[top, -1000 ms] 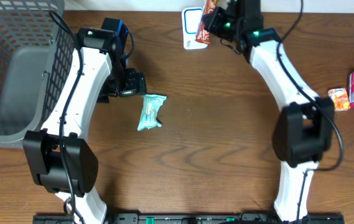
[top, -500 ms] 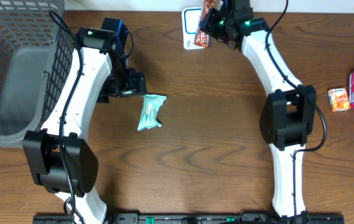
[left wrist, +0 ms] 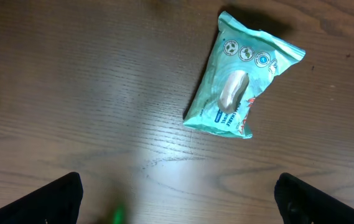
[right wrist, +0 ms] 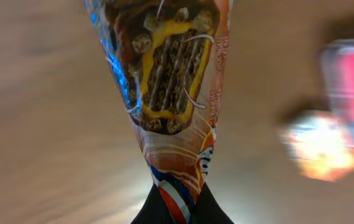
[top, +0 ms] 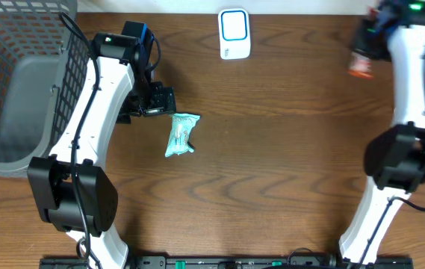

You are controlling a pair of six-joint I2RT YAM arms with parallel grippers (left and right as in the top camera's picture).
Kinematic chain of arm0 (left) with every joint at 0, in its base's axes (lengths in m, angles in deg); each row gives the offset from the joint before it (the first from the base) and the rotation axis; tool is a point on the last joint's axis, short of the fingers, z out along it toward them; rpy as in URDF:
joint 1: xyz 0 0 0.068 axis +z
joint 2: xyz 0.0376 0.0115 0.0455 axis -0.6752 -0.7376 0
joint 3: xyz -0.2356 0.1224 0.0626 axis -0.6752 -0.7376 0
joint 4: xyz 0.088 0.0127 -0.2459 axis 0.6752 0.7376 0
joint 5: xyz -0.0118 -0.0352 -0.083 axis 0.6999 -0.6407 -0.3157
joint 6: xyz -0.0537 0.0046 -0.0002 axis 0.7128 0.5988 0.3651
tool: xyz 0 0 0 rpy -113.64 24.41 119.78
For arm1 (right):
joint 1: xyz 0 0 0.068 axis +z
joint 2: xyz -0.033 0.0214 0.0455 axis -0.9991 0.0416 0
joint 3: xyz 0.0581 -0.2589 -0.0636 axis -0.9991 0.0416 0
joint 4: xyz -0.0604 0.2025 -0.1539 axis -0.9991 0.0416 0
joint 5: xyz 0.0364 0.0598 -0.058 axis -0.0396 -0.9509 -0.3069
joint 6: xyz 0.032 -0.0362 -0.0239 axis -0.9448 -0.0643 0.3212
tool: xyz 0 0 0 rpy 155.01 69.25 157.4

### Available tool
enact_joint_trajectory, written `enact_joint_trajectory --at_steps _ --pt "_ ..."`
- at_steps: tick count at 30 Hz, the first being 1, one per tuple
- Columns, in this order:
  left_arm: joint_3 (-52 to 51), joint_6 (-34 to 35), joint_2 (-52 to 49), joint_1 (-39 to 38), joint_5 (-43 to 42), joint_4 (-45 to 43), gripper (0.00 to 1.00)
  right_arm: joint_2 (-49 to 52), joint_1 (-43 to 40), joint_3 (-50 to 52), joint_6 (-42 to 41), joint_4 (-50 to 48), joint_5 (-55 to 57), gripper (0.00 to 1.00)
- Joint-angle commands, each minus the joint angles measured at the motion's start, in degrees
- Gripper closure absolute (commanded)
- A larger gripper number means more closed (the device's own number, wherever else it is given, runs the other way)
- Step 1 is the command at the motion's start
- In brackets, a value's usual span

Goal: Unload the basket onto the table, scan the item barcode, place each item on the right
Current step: 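Carry the chocolate bar to the right edge and release it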

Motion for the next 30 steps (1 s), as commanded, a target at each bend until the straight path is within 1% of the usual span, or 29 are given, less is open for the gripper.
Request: enact_joint_trajectory --at_steps 1,3,11,16,17,18,20,22,24,30 --pt "-0.07 -0.57 0.44 0.22 0.57 0.2 0.02 -0.2 -2.78 1.97 7.39 1.03 10.43 0.99" --pt "-0.07 -0.57 0.44 0.22 0.57 0.2 0.02 -0.11 -5.18 3.82 8.72 0.11 10.75 0.99" --pt "-0.07 -0.55 0.44 0.22 0.57 0.2 0.02 0.09 -12.5 13.31 8.59 -6.36 10.93 0.99" --pt "-0.07 -0.57 0.44 0.22 0.59 0.2 0.02 0.09 -15.85 14.93 7.48 -6.67 10.97 0.99" --pt "-0.07 -0.57 0.44 0.22 0.57 0.2 0.02 0.09 -16.41 14.93 6.58 -6.47 10.93 0.95" --pt "-0.07 -0.57 0.44 0.22 0.57 0.2 0.02 0.07 -16.94 14.93 5.31 -6.19 10.91 0.83" --pt "-0.07 -0.57 0.44 0.22 0.57 0.2 0.02 0.07 -17.68 14.93 3.26 -5.16 10.73 0.4" --pt "-0.07 -0.57 0.44 0.22 0.57 0.2 0.02 0.07 -18.03 14.93 3.28 -4.31 8.81 0.23" --pt "-0.07 -0.57 0.44 0.22 0.57 0.17 0.02 0.04 -18.05 14.88 3.28 -3.67 5.66 0.17" --pt "-0.07 -0.57 0.44 0.22 0.57 0.2 0.02 -0.2 -17.62 14.36 3.28 0.02 -1.42 0.14"
